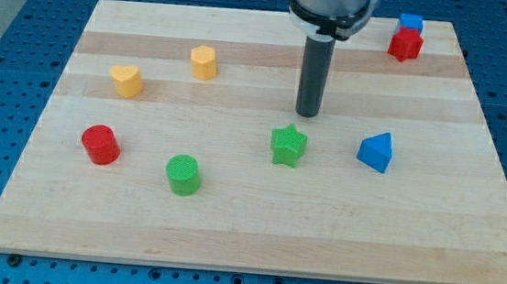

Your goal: Move your arm to blue triangle

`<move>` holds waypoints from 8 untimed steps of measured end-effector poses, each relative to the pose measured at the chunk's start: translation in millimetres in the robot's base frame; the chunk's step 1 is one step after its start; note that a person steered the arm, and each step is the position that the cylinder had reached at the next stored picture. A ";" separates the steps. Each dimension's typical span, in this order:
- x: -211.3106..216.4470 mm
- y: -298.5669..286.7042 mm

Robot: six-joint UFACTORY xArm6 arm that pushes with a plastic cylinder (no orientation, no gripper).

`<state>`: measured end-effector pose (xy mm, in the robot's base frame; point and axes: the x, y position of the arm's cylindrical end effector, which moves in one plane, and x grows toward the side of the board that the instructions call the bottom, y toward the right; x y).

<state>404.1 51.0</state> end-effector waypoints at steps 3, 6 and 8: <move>0.6 28.9; 13.7 110.5; 26.8 110.6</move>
